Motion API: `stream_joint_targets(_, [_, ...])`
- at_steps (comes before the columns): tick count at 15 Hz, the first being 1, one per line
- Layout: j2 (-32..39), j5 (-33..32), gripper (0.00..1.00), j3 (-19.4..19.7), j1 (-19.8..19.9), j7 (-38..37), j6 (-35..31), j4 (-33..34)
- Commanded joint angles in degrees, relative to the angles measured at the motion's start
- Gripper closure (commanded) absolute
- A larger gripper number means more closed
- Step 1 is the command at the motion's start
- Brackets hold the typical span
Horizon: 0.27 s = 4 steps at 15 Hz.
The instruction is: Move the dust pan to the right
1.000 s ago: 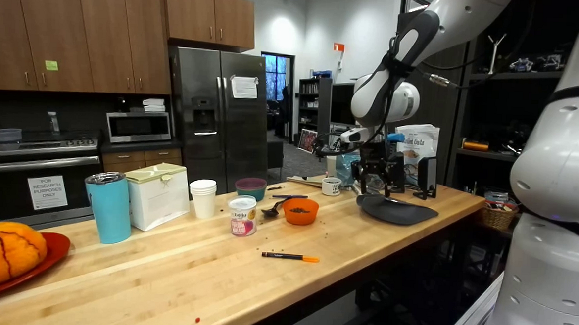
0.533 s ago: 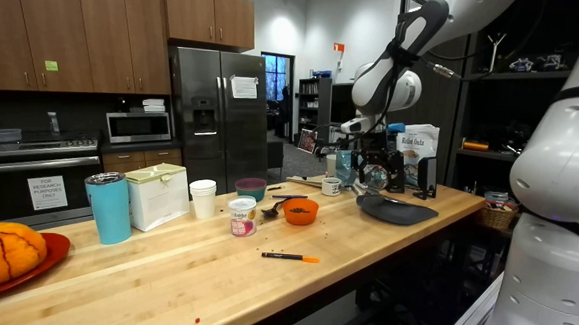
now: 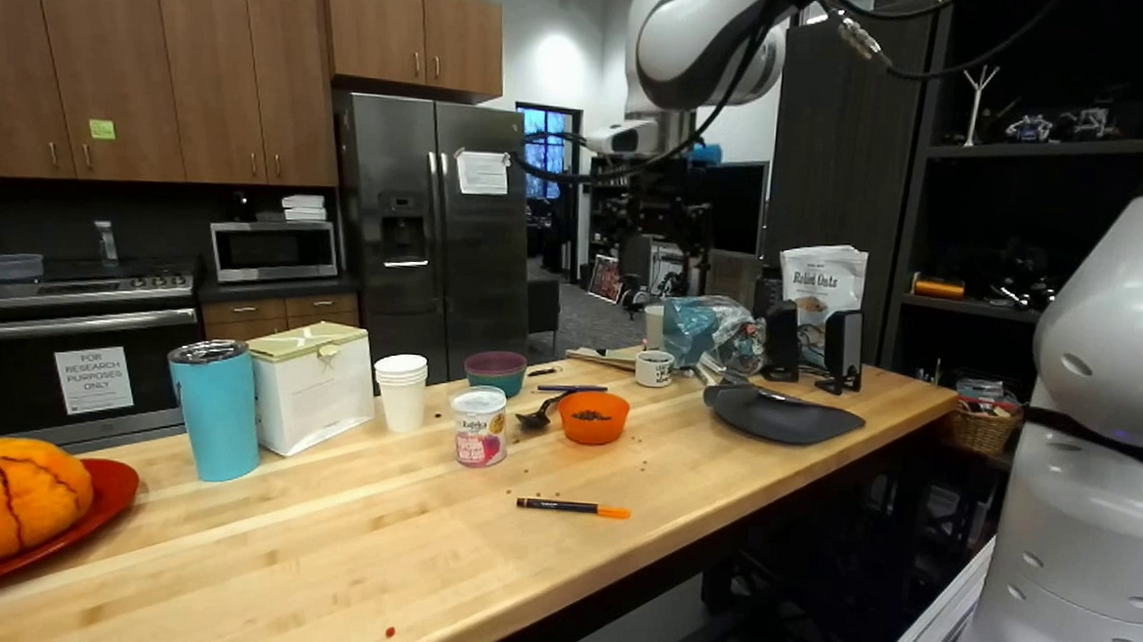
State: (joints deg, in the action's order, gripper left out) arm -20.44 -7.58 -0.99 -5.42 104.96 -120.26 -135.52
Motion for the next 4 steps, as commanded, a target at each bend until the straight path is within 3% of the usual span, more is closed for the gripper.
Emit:
stream_joint_targets(1, [0.63,2.03,0.0,-0.95,-2.53,-2.25,0.01,1.37])
stream_joint_targets(4, [2.89,4.17,0.0,-3.5,-5.13,-5.94,-0.05,3.76])
